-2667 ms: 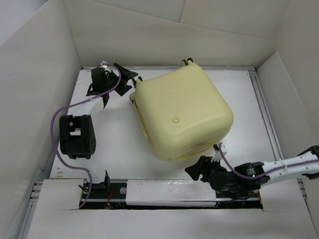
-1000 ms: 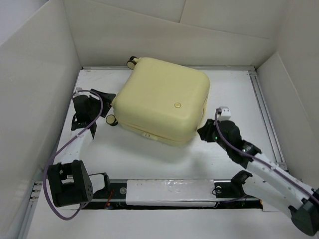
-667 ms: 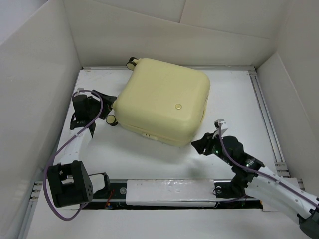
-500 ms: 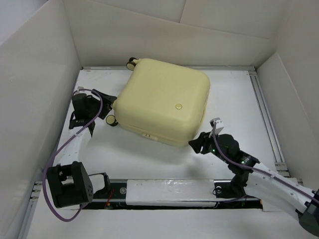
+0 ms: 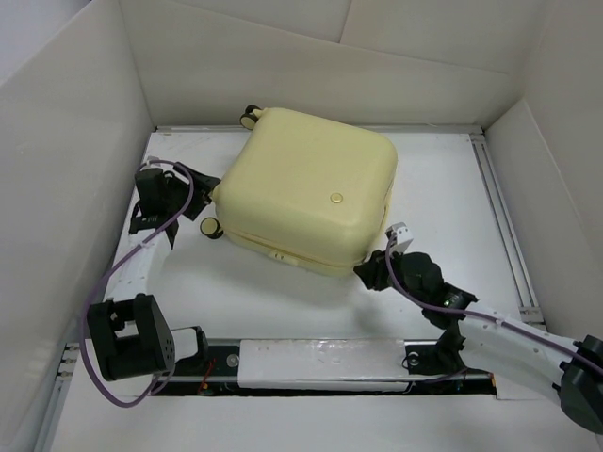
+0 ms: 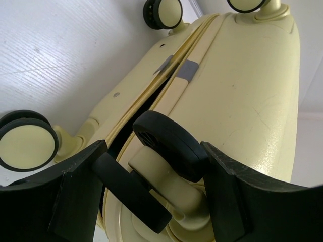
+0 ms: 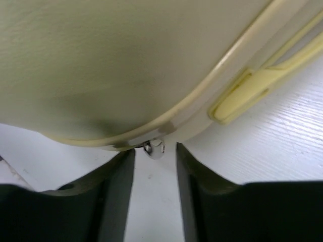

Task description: Pack the luggage

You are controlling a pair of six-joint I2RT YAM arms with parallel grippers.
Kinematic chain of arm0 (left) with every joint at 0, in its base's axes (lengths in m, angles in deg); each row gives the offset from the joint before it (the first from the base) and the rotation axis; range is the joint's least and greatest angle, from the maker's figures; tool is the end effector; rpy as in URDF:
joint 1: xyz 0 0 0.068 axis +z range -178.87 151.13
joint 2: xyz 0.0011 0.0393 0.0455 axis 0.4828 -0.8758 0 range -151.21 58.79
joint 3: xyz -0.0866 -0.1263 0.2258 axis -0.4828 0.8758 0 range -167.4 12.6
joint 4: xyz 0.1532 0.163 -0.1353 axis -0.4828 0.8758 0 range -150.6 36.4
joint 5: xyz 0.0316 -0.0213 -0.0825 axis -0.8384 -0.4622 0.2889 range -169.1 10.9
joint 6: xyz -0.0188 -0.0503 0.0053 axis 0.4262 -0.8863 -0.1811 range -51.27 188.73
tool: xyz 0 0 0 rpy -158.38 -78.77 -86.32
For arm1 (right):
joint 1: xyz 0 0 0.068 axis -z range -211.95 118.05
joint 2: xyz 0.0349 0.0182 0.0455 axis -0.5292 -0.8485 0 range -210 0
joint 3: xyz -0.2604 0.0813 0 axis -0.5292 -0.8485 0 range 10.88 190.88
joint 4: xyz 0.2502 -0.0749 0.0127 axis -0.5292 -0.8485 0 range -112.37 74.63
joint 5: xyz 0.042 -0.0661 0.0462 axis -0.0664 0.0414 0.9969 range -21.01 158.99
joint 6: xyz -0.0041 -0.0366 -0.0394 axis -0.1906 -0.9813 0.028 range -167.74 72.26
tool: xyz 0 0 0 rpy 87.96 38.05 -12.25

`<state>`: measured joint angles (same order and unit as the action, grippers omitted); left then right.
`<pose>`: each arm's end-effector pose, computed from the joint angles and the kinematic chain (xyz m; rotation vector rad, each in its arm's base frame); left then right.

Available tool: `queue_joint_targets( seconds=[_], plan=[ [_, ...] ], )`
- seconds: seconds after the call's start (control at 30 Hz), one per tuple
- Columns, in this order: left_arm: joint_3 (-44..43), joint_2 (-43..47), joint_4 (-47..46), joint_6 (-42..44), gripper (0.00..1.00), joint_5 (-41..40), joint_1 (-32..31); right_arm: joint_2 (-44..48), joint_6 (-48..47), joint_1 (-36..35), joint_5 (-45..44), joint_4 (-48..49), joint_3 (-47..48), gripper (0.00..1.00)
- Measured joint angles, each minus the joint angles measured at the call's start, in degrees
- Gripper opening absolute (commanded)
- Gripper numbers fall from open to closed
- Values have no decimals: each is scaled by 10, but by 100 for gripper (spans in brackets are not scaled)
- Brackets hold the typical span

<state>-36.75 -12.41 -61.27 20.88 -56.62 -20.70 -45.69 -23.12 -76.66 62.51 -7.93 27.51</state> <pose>0.2832 0.0268 0.2892 -0.6940 1.8802 -0.8329 0.1311 0.1242 0.1956 -0.2742 1.9905 0.6824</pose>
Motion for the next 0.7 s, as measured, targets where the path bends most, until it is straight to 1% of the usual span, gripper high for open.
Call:
queue_joint_targets(
  seconds=[0.1, 0.13, 0.17, 0.3, 0.37, 0.43, 0.53, 0.7],
  plan=[
    [17, -4, -15, -9, 0, -1, 0, 0, -5, 0, 11, 24, -9, 35],
    [24, -5, -21, -13, 0, -2, 0, -1, -6, 0, 14, 32, -12, 29],
    [29, -7, -28, -17, 0, -2, 1, -2, -6, 0, 19, 42, -18, 27],
    [45, -17, -62, -31, 0, 1, 1, -5, -8, 0, 21, 88, -40, 12],
    [55, -17, -82, -37, 0, 3, 2, 0, -10, 0, 17, 104, -50, 0],
    [65, -17, -101, -42, 0, 7, 2, 10, -12, -5, 12, 106, -53, 0],
    [88, -16, -144, -58, 0, 10, 3, 29, 2, -30, -5, 85, -51, 0],
    [116, -9, -198, -78, 0, 8, 5, 51, 58, -120, -60, 24, -37, 0]
  ],
)
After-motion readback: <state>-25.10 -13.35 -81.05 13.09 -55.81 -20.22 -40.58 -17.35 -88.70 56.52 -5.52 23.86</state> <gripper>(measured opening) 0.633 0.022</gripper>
